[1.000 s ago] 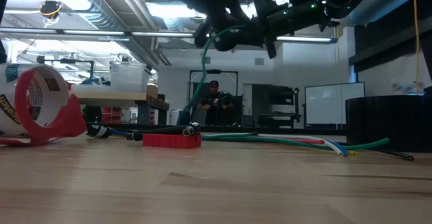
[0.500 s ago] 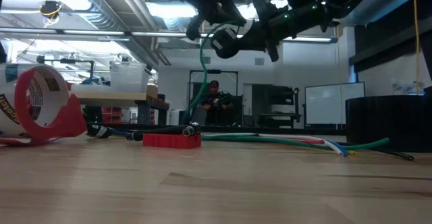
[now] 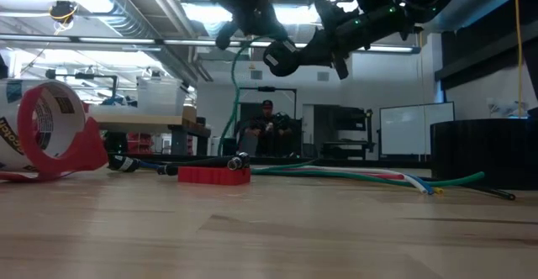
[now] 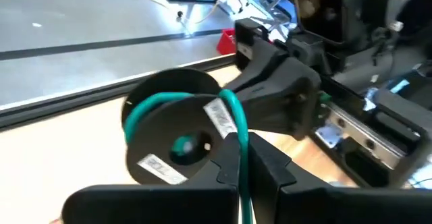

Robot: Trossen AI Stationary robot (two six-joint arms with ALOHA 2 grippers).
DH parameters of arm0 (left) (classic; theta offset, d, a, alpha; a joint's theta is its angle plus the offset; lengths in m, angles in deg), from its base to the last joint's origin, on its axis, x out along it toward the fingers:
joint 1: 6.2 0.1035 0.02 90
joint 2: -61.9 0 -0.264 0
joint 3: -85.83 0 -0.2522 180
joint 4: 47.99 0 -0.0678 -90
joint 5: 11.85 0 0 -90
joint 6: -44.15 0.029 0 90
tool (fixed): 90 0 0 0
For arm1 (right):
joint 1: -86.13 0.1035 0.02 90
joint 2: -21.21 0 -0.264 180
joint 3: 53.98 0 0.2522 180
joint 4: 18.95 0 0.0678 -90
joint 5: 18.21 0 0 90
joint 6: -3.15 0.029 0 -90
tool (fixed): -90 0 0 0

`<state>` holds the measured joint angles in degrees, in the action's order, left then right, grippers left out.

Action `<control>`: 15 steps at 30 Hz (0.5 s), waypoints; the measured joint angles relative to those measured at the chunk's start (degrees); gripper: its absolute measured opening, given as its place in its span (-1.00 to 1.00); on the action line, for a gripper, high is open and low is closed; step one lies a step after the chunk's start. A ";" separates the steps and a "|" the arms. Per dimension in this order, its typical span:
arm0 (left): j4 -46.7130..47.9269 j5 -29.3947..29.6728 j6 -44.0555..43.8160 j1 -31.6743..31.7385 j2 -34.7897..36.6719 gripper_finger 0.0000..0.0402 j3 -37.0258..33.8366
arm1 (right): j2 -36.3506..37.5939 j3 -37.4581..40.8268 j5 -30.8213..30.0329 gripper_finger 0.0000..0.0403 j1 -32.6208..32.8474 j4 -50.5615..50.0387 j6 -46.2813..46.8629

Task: Coil cords
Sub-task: Coil the green wire onto the black spool

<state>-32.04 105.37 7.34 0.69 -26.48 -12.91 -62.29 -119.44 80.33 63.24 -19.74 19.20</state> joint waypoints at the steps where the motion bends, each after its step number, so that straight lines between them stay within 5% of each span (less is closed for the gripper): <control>1: 0.35 0.00 0.11 0.31 0.03 -0.97 0.00 | 0.00 0.00 0.00 -0.99 0.00 0.01 0.00; 15: 6.85 0.10 2.64 3.31 3.87 -0.94 0.00 | 0.00 0.00 0.02 -0.99 0.00 0.31 -0.02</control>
<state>-25.19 105.47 9.98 4.00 -22.61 -12.91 -62.29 -119.44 80.35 63.24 -19.43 19.18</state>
